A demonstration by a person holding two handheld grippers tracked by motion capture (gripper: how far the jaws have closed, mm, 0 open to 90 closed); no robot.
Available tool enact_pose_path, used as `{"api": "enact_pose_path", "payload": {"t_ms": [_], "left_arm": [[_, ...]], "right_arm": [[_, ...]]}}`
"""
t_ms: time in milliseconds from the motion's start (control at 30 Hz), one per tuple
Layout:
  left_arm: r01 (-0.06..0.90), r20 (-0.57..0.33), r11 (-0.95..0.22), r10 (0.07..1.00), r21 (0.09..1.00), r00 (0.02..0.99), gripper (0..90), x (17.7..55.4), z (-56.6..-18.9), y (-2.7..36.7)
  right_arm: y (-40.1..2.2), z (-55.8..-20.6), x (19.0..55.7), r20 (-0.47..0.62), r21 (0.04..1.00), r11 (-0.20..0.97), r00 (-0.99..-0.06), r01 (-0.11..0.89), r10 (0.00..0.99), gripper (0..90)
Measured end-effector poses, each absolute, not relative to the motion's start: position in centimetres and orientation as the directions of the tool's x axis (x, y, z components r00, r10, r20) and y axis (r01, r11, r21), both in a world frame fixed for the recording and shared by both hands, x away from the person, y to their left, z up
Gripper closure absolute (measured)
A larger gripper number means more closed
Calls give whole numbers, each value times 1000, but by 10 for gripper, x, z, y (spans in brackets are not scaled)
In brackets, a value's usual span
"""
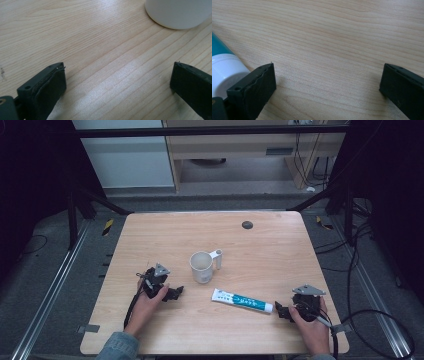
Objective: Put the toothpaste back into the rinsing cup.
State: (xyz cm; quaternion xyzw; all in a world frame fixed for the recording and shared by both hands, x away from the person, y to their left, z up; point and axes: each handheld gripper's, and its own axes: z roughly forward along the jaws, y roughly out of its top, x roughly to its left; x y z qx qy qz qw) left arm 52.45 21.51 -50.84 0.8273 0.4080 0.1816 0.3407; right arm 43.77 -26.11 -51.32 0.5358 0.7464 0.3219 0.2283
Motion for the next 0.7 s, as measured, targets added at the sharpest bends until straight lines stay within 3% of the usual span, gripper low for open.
{"api": "enact_pose_path", "payload": {"t_ms": [100,167,267,600,700], "left_arm": [[552,22,-434,799,712,601,0,524,-508,215],[552,22,-434,799,712,601,0,524,-508,215],[552,21,-434,799,712,601,0,525,-508,215],[552,21,-434,799,712,601,0,525,-508,215],[552,21,-434,799,712,601,0,525,-508,215]], "right_arm": [[-262,-513,438,3,727,223,-327,649,945,24],[-266,-511,437,7,732,221,-332,645,943,94],[-272,-498,431,27,741,222,-358,634,933,95],[-258,-456,421,-31,678,379,-490,630,871,91],[-249,-443,422,-50,655,440,-547,614,836,126]]}}
